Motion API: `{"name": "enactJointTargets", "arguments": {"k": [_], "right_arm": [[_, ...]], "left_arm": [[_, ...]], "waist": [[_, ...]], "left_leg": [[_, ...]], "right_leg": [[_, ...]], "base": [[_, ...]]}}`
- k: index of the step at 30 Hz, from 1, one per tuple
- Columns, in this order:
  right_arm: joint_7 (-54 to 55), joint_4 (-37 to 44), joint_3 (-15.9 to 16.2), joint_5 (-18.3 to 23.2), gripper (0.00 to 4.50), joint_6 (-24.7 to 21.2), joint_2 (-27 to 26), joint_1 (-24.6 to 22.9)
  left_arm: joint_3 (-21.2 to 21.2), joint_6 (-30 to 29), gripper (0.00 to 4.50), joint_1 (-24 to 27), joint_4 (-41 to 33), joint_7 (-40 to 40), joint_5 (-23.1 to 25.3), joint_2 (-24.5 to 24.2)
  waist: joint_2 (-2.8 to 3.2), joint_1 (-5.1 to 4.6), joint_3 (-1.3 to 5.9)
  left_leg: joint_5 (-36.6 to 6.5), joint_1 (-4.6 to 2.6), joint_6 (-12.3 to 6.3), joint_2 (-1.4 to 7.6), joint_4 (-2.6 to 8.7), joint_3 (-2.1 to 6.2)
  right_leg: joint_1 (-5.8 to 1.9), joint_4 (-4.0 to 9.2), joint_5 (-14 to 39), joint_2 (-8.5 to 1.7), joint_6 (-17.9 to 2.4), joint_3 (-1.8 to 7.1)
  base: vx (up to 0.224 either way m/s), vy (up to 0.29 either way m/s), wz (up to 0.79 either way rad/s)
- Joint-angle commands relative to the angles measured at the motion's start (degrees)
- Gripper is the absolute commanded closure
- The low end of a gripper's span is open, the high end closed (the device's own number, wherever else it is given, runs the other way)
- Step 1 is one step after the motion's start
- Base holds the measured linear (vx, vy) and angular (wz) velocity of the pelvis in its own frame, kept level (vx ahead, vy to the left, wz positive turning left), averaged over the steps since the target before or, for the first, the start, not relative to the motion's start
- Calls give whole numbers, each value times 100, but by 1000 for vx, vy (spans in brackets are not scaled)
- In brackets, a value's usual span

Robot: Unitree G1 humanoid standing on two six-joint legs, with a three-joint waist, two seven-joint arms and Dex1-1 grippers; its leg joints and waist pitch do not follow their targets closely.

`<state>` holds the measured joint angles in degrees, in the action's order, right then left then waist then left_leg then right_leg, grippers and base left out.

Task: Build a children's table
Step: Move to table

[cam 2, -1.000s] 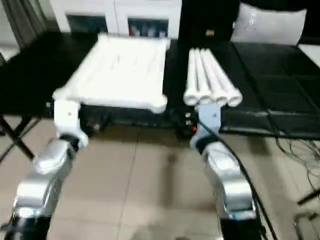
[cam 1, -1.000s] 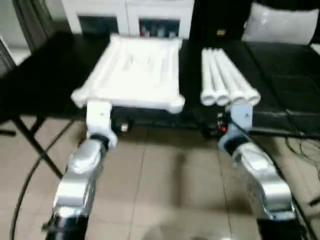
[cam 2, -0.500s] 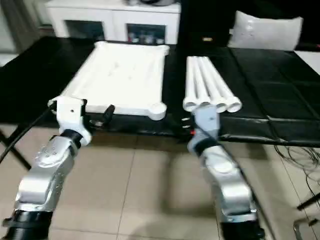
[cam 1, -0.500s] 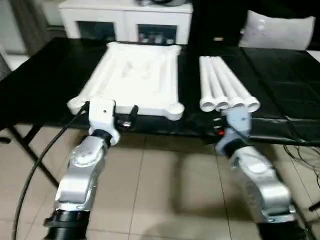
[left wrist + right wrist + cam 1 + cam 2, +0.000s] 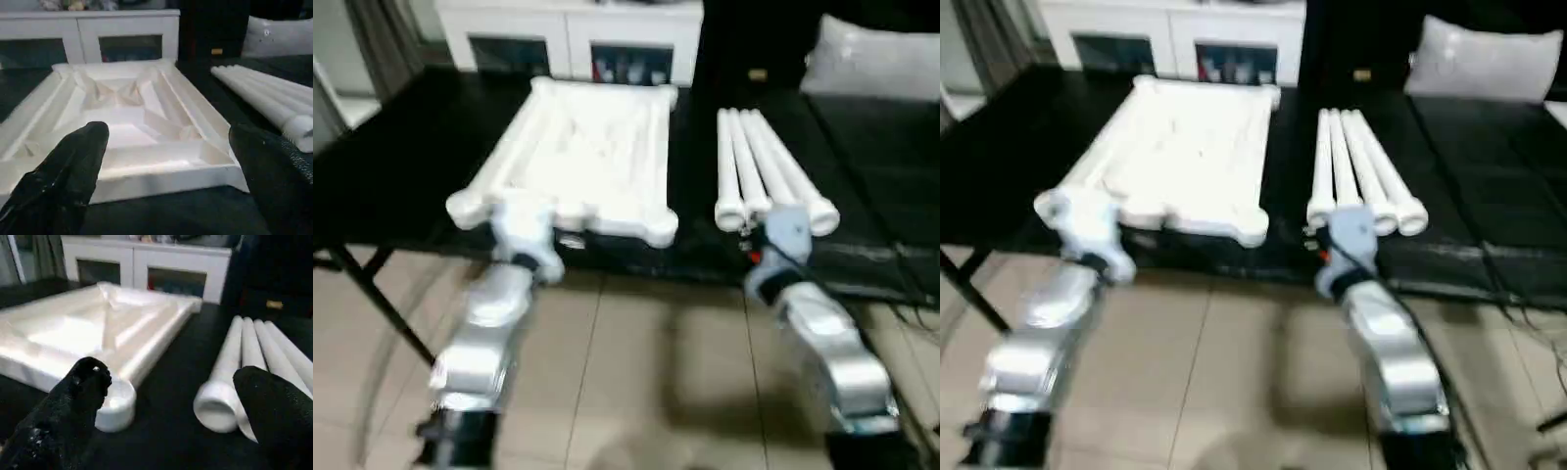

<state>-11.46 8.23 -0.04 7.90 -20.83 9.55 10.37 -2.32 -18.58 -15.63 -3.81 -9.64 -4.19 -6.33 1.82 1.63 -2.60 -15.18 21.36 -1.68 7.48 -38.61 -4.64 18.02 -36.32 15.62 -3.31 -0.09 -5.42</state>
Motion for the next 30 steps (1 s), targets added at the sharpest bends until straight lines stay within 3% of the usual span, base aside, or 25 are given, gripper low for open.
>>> {"name": "enactJointTargets", "arguments": {"k": [1, 2, 3, 4, 5, 8, 9, 10, 11, 12, 13, 14, 16, 17, 18, 19, 20, 21, 23, 24, 26, 27, 28, 29, 30], "right_arm": [[-46, 66, 178, -40, 0, -37, -19, 63], [-39, 65, 186, -48, 0, -32, -19, 61], [-11, 40, 222, -94, 0, -11, -10, 56], [-10, 39, 224, -94, 0, -10, -9, 56], [-5, 30, 235, -100, 0, -3, 0, 55], [-18, 26, 270, -97, 0, 9, 30, 38], [-28, 14, 249, -106, 0, -7, 7, 28], [-24, 2, 211, -112, 0, -22, -24, 34], [-18, -7, 196, -117, 0, -26, -34, 45], [-8, -17, 191, -120, 0, -29, -38, 59], [14, -16, 187, -114, 0, -38, -40, 73], [14, -16, 187, -114, 0, -38, -40, 73], [66, 15, 132, -63, 0, -72, -58, 85], [70, 20, 125, -48, 0, -78, -60, 85], [119, 40, 106, -42, 0, -162, -56, 101], [179, 65, 63, -35, 0, -261, -70, 110], [189, 70, 53, -34, 0, -280, -74, 112], [192, 111, -11, 0, 0, -362, -83, 131], [164, 137, -11, -58, 0, -363, -47, 128], [158, 123, -2, -93, 0, -345, -26, 129], [172, 110, -28, -91, 0, -350, -47, 134], [172, 107, -30, -100, 0, -336, -52, 138], [172, 103, -25, -108, 0, -327, -54, 144], [181, 103, -13, -107, 0, -331, -50, 153], [189, 105, 15, -132, 0, -314, -33, 160]], "left_arm": [[132, 6, 3, 13, -17, 47, -11, -100], [136, 9, 3, 11, -15, 45, -7, -99], [159, 16, 3, 7, -10, 28, 5, -98], [160, 17, 3, 7, -10, 27, 6, -98], [167, 21, 3, 8, -7, 20, 14, -94], [164, 29, 3, 0, -12, 9, 49, -77], [124, 27, 3, -16, -39, 2, 56, -94], [108, 23, 3, -23, -51, 6, 42, -105], [106, 22, 3, -28, -51, 7, 31, -112], [109, 21, 3, -35, -46, 5, 21, -119], [125, 19, 3, -36, -40, -2, 8, -112], [125, 19, 3, -36, -40, -2, 8, -112], [160, -1, 3, -19, -39, -24, -39, -68], [167, -5, 3, -16, -39, -32, -47, -59], [173, -18, 3, -16, -16, -52, -63, -43], [164, -9, 3, -5, 5, -67, -58, -37], [162, -7, 3, -2, 9, -69, -57, -36], [161, -10, 3, 16, 20, -54, -73, -25], [159, -11, 3, 18, 31, -27, -94, -24], [156, -17, 3, -6, 38, -17, -97, -24], [163, -20, 3, -29, 29, -13, -100, -18], [171, -18, 3, -32, 26, -17, -103, -12], [179, -17, 3, -30, 25, -22, -105, -12], [187, -17, 3, -32, 30, -30, -107, -12], [196, -20, 3, -24, 27, -39, -116, -12]], "waist": [[105, -39, 239], [105, -39, 239], [198, -181, 356], [260, -389, 342], [149, -395, 348], [9, -326, 296], [-229, -231, 231], [-333, -119, 265], [-398, 40, 355], [-364, 84, 360], [-255, 80, 238], [-255, 80, 238], [56, 11, 239], [157, -247, 264], [141, -351, 214], [138, -402, 241], [92, -407, 231], [68, -385, 197], [-185, -234, 258], [-361, 67, 423], [-315, 303, 417], [-230, 301, 401], [-13, 118, 387], [160, 74, 391], [329, -76, 363]], "left_leg": [[-35, 183, -1044, 199, 639, 257], [-35, 183, -1044, 199, 639, 257], [330, -144, -1535, 165, 738, 571], [221, -815, -2174, 458, 756, 1048], [159, -913, -2081, 844, 757, 1027], [248, -772, -2131, 667, 849, 855], [-495, -451, -1592, 161, 737, 450], [-636, -302, -1341, -80, 473, 258], [-384, 146, -853, -220, -152, 104], [-165, 264, -585, -157, -240, 118], [284, 328, 29, 13, -150, 130], [284, 328, 29, 13, -150, 130], [74, 29, 0, 312, 608, 48], [-710, -371, -127, 616, 829, 350], [-1316, -483, -205, 714, 932, 488], [-1925, -865, -7, 1008, 1045, 447], [-1850, -878, -124, 1012, 1077, 412], [-1849, -971, -34, 977, 1057, 80], [-1387, -677, 312, 387, 734, -485], [-908, -112, 326, -149, 141, -555], [-555, 320, 411, -66, -282, -254], [525, 649, 365, 76, -70, 41], [990, 304, 86, 170, 447, 57], [921, 79, -66, 232, 610, 69], [508, -154, -298, 584, 726, 412]], "right_leg": [[-533, 700, 1750, -400, -845, -151], [-533, 700, 1750, -400, -845, -151], [-499, 469, 1122, -101, -796, -297], [207, -105, 1018, 120, -654, -187], [448, -363, 738, -51, -363, 101], [611, -412, 86, -176, 117, 312], [247, 323, -104, -443, -64, 642], [27, 565, 440, -615, -332, 894], [-593, 744, 1145, -1103, -738, 1324], [-634, 703, 1133, -1123, -908, 1321], [-487, 733, 1382, -928, -1401, 998], [-487, 733, 1382, -928, -1401, 998], [-292, 671, 1609, -364, -1392, 518], [28, 271, 1129, -8, -1201, 300], [118, 122, 970, 0, -1132, 252], [356, -123, 333, -120, -724, 264], [377, -132, 164, -170, -592, 263], [456, -23, 48, -255, -572, 282], [37, 370, -225, -335, -1165, 687], [-719, 545, -431, -407, -1641, 1436], [-980, 583, -1130, -708, -2001, 1892], [-870, 303, -2755, -582, -1730, 1243], [-484, 324, -2162, -242, -1396, 769], [-354, 409, -1311, -119, -1192, 584], [-58, -34, -460, 122, -898, 389]], "base": [[82, 68, 26], [100, 95, 49], [134, 64, 54], [134, 64, 54], [146, 49, 43], [92, 23, 18], [63, -41, 8], [63, -41, 8], [70, -69, 3], [76, -54, -12], [76, -54, -12], [64, -19, -13], [68, 36, -1], [100, 78, 4], [110, 81, -2], [110, 81, -2], [93, 58, -20], [97, 17, -40], [97, -3, -46], [129, -29, -57], [135, -20, -62], [110, -8, -54], [110, -8, -54], [110, 9, -15], [120, 11, -12]]}}
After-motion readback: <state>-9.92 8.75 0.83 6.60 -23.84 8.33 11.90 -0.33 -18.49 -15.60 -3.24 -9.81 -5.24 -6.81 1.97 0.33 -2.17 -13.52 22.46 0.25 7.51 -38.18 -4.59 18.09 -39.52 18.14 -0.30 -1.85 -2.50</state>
